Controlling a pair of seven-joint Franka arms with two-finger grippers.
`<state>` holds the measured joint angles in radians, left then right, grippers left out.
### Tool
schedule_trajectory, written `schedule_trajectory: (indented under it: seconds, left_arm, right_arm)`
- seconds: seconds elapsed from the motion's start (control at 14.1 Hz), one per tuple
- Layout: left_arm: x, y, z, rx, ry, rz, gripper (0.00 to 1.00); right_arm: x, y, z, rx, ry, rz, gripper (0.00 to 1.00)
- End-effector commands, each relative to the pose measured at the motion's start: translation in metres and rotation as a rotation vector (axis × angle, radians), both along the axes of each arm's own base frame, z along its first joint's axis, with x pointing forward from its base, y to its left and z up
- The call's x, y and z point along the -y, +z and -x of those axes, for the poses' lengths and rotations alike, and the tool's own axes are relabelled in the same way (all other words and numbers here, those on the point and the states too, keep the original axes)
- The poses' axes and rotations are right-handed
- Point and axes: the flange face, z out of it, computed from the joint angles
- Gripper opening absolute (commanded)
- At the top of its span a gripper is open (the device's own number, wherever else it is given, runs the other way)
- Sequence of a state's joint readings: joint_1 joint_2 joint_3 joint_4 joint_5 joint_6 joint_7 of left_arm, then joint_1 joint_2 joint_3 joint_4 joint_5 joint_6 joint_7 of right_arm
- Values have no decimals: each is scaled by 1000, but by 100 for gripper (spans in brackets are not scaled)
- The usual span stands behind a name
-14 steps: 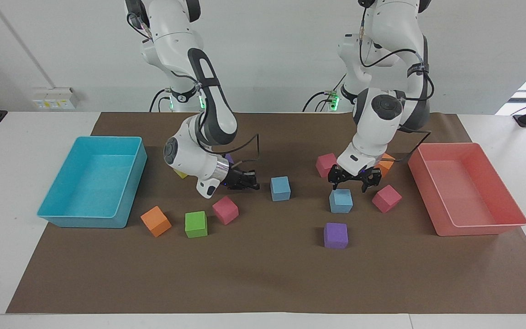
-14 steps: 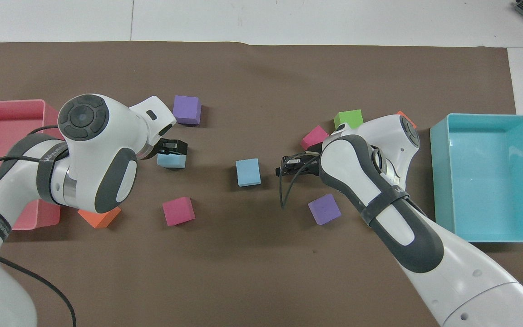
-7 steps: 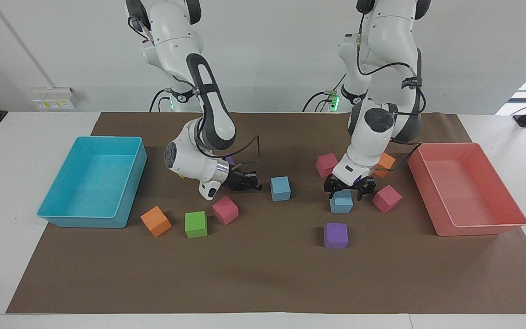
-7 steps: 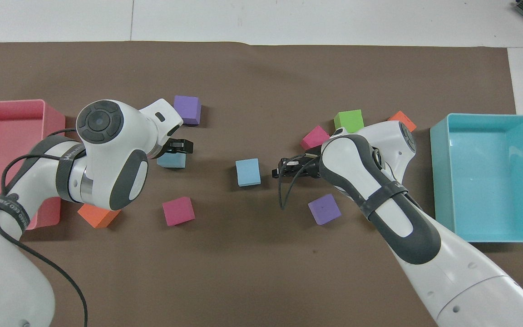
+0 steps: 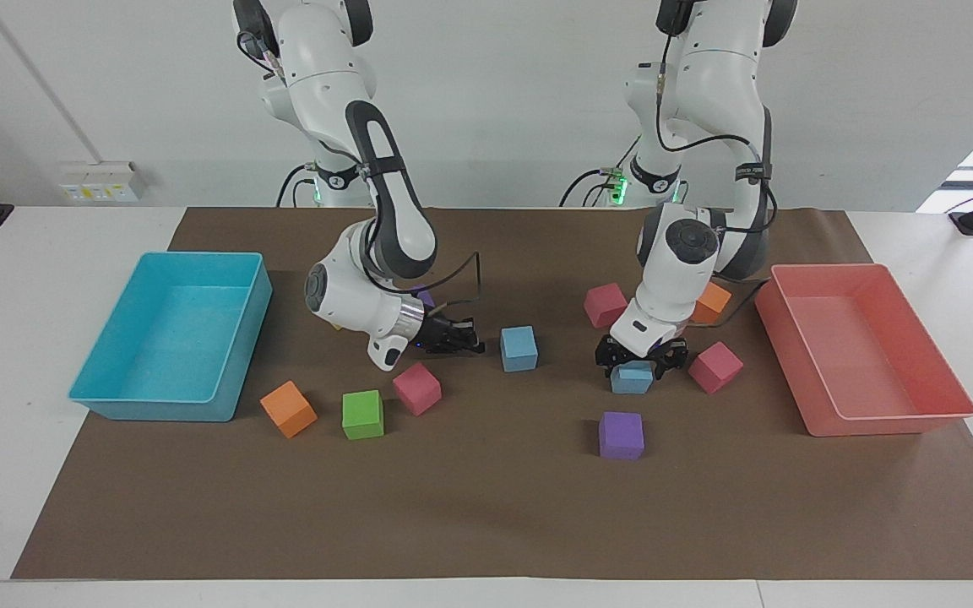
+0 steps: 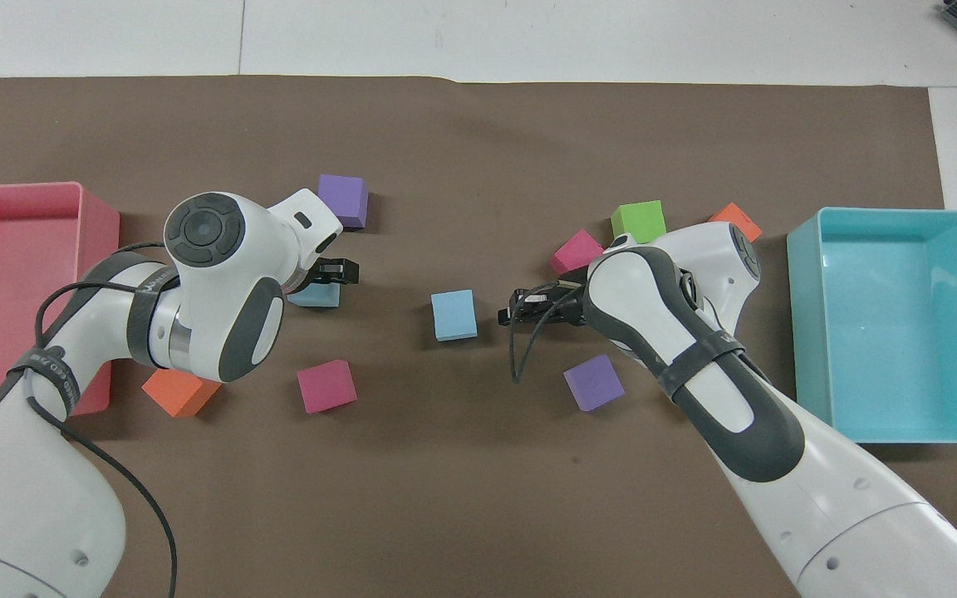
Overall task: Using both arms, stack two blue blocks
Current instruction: 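Close the left gripper on the light-blue cube and lift it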
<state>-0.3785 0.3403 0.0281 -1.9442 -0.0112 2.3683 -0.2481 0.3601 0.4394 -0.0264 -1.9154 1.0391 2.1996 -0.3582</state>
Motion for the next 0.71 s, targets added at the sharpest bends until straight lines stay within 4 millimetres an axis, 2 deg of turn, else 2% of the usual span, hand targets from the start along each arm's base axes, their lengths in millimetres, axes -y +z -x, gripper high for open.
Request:
schedule_trajectory:
  seconds: [0.0, 0.43, 0.5, 0.57, 0.64]
  left_arm:
    - [0, -4, 9, 9, 41, -15, 100]
    - [5, -4, 13, 3, 40, -16, 100]
    - [7, -5, 13, 1, 37, -17, 87]
    - [6, -4, 13, 3, 40, -16, 68]
    - [6, -4, 13, 4, 40, -15, 44]
  right_arm:
    - [0, -3, 2, 21, -6, -21, 0]
    - [1, -3, 3, 20, -8, -20, 0]
    - [1, -3, 2, 18, -10, -21, 0]
    - [1, -3, 2, 18, -10, -21, 0]
    - [1, -3, 2, 18, -10, -21, 0]
